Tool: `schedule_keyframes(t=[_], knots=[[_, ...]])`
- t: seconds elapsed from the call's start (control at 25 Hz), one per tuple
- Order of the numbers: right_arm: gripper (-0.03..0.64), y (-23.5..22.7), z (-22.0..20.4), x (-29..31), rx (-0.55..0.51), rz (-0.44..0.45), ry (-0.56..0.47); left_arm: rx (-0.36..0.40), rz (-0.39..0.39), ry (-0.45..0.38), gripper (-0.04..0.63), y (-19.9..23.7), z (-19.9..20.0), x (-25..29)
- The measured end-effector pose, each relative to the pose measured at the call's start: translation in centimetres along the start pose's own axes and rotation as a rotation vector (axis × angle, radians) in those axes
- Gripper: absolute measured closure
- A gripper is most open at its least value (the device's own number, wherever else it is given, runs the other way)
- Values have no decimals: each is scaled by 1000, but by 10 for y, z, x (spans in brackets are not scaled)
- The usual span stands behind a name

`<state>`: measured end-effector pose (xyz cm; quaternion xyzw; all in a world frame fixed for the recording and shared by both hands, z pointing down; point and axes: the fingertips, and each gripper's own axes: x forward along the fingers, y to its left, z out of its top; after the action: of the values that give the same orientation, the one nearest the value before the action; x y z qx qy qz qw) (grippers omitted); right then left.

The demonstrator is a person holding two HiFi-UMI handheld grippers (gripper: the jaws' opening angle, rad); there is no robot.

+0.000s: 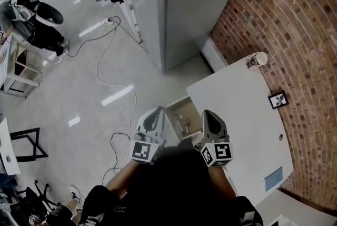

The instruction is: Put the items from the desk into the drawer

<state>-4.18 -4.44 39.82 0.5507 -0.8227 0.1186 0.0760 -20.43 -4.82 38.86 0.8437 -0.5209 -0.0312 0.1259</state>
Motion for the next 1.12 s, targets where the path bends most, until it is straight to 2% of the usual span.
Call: schedule_keyframes(t=[0.64, 1.12], knots=[[617, 7, 0, -3, -31, 52, -11, 1, -1, 23, 594, -6, -9, 3], [617, 2, -6, -5, -28, 28, 4, -9, -8, 24, 594, -9, -10, 5]])
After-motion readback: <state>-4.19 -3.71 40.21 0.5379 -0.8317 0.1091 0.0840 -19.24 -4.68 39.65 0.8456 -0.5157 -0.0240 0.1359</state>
